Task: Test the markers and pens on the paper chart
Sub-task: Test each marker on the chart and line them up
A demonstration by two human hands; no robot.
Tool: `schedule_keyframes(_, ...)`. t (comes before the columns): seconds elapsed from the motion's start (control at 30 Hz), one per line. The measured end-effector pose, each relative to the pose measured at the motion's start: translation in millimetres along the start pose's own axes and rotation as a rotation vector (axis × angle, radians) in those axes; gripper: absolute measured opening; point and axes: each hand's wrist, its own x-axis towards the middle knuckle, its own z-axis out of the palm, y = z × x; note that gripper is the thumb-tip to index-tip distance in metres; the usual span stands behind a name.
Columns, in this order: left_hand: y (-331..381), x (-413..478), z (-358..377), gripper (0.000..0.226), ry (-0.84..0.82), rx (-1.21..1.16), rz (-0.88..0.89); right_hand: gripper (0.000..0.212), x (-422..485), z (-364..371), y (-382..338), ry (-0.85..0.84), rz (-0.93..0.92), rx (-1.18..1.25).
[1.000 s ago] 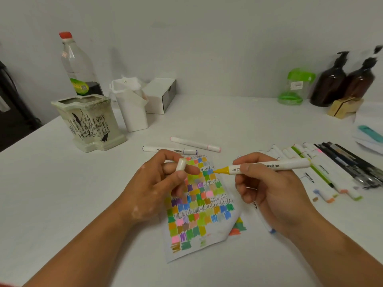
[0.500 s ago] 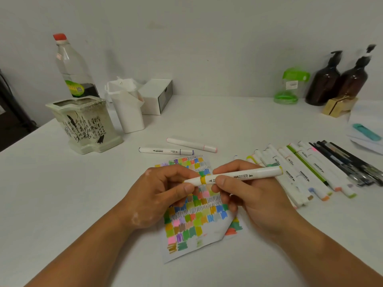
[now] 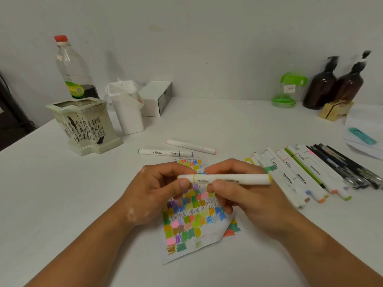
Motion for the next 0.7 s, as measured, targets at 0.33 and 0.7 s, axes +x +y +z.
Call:
schedule_keyframes(0.33, -4, 0, -5, 0.024, 0.056, -0.02, -0.063, 0.021, -5, -3, -7, -0.109, 0.246, -0.328)
schedule_keyframes(0.7, -11, 1, -15, 0.011, 0.352, 0.158, -0.043, 0.017, 1, -74, 5, 0.478, 0.222, -1.067)
